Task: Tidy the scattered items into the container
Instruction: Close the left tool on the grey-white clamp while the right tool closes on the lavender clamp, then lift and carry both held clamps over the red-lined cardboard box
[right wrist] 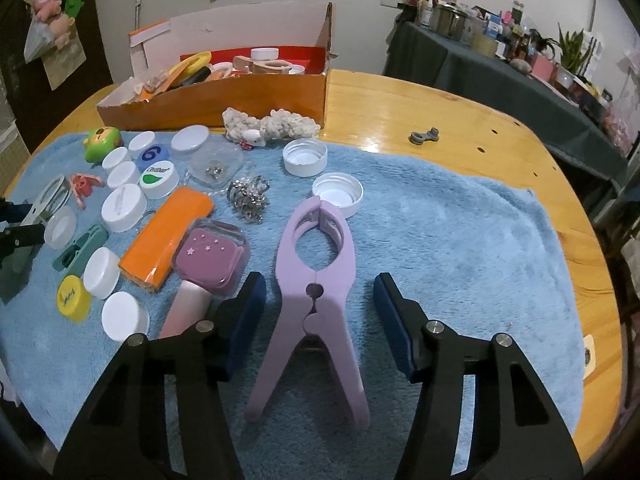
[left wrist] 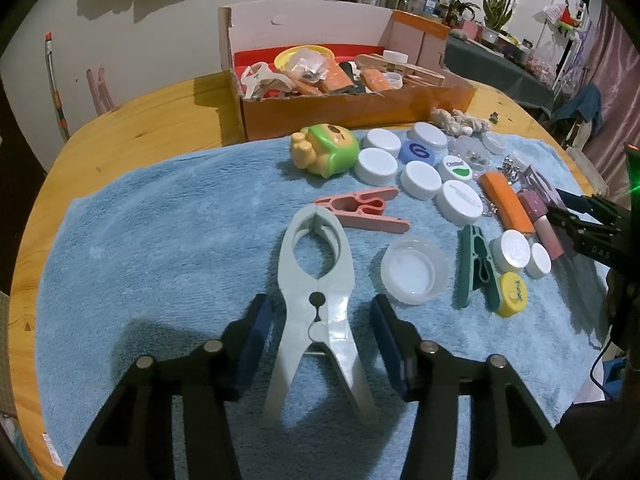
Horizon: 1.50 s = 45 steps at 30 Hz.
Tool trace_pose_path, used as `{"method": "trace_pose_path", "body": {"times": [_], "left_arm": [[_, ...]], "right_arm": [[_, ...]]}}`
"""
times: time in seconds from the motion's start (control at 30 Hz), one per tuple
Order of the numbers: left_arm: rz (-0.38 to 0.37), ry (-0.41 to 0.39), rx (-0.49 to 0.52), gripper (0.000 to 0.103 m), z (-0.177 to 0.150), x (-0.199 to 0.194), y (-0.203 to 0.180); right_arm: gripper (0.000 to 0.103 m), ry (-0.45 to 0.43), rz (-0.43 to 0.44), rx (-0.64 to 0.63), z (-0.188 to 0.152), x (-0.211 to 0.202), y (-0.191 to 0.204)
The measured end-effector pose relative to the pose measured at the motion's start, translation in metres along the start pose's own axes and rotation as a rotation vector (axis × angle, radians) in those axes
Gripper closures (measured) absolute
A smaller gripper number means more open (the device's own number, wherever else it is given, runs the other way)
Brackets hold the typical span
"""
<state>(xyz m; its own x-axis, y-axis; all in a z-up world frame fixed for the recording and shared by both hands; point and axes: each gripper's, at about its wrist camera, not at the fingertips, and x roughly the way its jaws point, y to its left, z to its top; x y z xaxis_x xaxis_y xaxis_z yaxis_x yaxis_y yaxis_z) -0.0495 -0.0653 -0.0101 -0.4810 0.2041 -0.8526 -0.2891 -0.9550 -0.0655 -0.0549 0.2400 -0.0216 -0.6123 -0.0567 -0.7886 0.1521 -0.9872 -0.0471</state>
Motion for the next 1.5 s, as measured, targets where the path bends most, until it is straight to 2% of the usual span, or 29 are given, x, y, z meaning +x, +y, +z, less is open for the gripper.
{"method": "trace_pose_path", "body": {"times": [0.17, 0.37, 0.63, 1.17, 1.5], "left_arm": [[-0.020, 0.002, -0.019, 0.059, 0.000, -0.001, 0.003], [-0.019, 0.000, -0.022, 0.066, -0.001, -0.002, 0.003], [-0.014, -0.006, -0.017, 0.067, -0.001, -0.003, 0.003], [0.002, -0.058, -0.025, 0.067, 0.002, -0.012, 0.003], [-0.004, -0.095, -0.020, 0.067, 0.010, -0.025, -0.002]], "right_arm": [[0.051, 0.003, 0.011, 0.008, -0.001, -0.001, 0.000], [0.061, 0.005, 0.019, -0.001, -0.002, -0.003, 0.002], [0.069, 0.002, 0.018, -0.016, -0.003, -0.004, 0.005], [0.070, -0.026, 0.008, -0.013, -0.002, -0.013, 0.006], [0.070, -0.060, 0.018, -0.031, 0.010, -0.031, 0.011]]}}
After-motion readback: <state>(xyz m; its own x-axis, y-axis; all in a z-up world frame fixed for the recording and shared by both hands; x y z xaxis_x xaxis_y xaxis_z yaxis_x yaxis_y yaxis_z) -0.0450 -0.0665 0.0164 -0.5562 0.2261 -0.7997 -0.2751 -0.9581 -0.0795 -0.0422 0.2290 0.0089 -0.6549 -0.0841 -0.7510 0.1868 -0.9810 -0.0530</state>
